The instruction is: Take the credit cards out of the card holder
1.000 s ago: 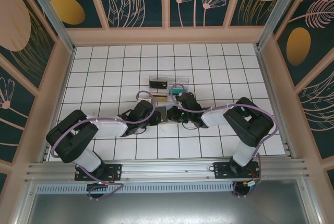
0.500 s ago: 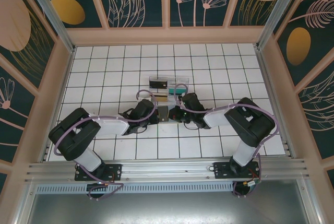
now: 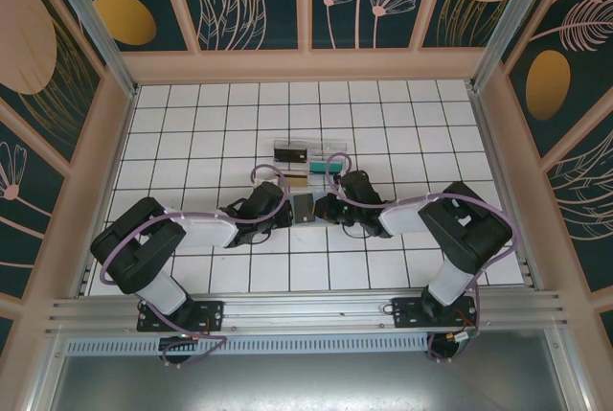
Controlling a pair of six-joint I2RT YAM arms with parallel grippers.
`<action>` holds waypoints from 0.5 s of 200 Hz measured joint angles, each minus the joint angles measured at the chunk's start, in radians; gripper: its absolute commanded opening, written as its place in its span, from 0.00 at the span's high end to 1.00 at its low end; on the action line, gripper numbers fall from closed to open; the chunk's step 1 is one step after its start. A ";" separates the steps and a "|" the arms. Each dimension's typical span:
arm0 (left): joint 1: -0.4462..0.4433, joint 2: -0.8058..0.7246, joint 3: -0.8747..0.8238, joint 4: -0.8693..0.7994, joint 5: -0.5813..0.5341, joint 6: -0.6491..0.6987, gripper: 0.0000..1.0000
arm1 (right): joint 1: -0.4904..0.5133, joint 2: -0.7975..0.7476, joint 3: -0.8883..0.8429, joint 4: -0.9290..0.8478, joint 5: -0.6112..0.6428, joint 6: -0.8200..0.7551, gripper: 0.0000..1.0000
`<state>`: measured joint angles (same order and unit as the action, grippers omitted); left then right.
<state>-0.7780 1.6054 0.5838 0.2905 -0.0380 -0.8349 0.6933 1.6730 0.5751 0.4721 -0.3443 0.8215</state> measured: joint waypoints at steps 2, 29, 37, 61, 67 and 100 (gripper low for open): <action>0.000 0.000 0.000 0.000 0.000 0.000 1.00 | 0.000 0.000 0.000 0.001 -0.002 -0.004 0.80; 0.000 0.000 0.000 0.000 0.000 0.000 1.00 | 0.000 0.005 0.010 0.003 -0.007 -0.003 0.78; 0.000 0.000 0.000 0.000 0.000 0.000 1.00 | 0.000 0.011 0.016 0.003 -0.008 -0.003 0.78; 0.000 -0.002 0.000 -0.003 0.000 0.000 1.00 | 0.000 0.036 0.032 0.012 -0.018 -0.001 0.79; 0.000 -0.002 0.000 -0.003 0.000 0.000 1.00 | 0.000 0.040 0.034 0.018 -0.021 0.000 0.80; 0.000 -0.002 0.000 -0.004 0.000 0.000 1.00 | 0.000 0.059 0.039 0.033 -0.025 0.010 0.93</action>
<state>-0.7780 1.6032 0.5838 0.2863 -0.0376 -0.8349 0.6937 1.7317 0.6140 0.5049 -0.3695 0.8310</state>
